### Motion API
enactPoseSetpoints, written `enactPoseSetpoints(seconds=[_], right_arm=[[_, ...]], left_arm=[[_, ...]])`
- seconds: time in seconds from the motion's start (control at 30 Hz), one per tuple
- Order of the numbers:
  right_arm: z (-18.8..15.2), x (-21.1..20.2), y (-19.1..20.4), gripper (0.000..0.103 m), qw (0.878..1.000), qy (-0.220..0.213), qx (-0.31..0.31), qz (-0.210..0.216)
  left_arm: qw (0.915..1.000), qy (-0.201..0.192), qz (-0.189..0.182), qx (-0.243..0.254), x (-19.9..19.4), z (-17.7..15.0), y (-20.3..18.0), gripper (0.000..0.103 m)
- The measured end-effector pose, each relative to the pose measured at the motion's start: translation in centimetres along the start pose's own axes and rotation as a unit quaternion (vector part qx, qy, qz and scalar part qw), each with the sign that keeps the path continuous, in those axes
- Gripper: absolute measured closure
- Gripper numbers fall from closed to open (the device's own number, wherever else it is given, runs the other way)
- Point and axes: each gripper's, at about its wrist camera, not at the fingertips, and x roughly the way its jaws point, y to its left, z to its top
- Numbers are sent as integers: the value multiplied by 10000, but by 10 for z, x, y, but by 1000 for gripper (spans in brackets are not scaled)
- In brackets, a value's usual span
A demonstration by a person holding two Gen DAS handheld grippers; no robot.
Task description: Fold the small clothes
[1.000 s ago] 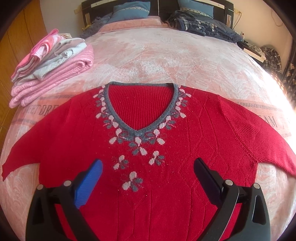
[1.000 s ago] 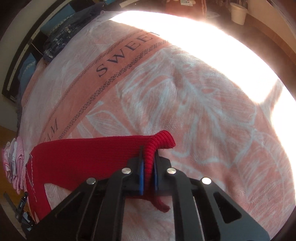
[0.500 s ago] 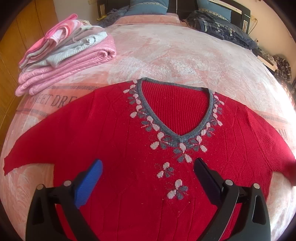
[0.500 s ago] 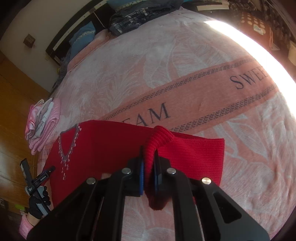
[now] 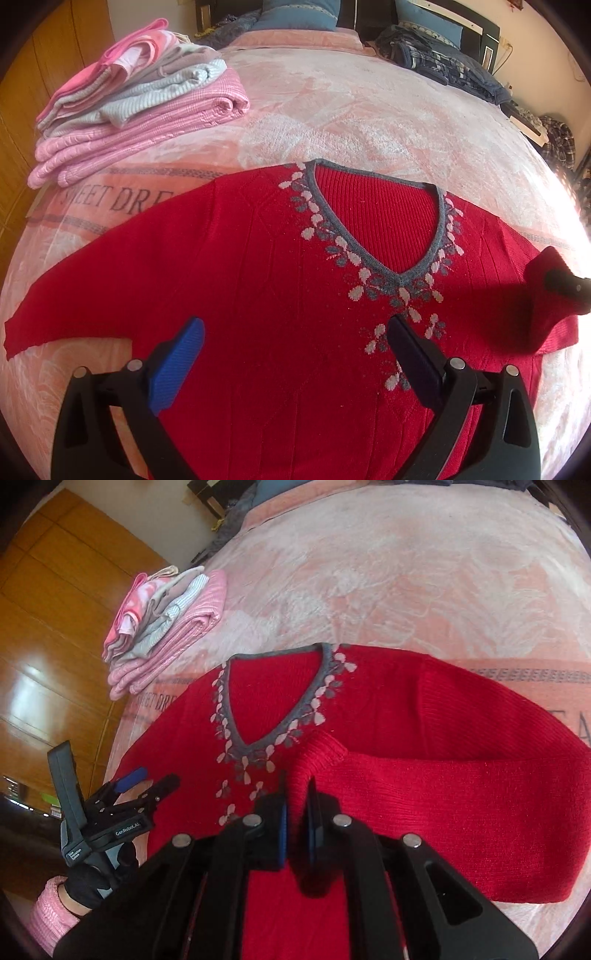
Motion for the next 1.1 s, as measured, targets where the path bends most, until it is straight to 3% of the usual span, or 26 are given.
enactPoseSetpoints(seconds=[0.1,0.2,0.23,0.33,0.43,0.6,0.7,0.93,1.03,1.1], right_arm=[[-2,30,17,90,9996,261,-141,34],[-5,47,24,68,9981,506,-47,345],[-5,45,28,66,9983,464,-131,330],[-1,27,24,65,9988,231,-104,409],[2,1,5,66,9999,-73,-4,106],[-8,-40,-50,66,9981,-404,433,-174],[-18,-60,-80,66,9960,-549,660,-245],[-46,-96,-136,66,9905,-765,1057,-435],[-56,-106,-155,66,9881,-805,1198,-526],[-62,-111,-164,66,9870,-825,1259,-560]], left_arm=[[10000,30,-16,-53,1,0,7,4],[9999,101,-67,-94,4,-1,10,4],[9999,118,-86,-92,5,-2,10,4],[9996,172,-213,-67,8,-5,3,4],[9981,336,-518,-1,10,-9,-15,4],[9868,872,-1355,153,22,-18,-57,4],[9816,1069,-1582,96,33,-20,-75,4],[9771,957,-1885,246,44,-17,-101,5],[9680,1058,-2250,331,46,-14,-114,14],[9682,1082,-2237,301,48,-12,-120,29]])
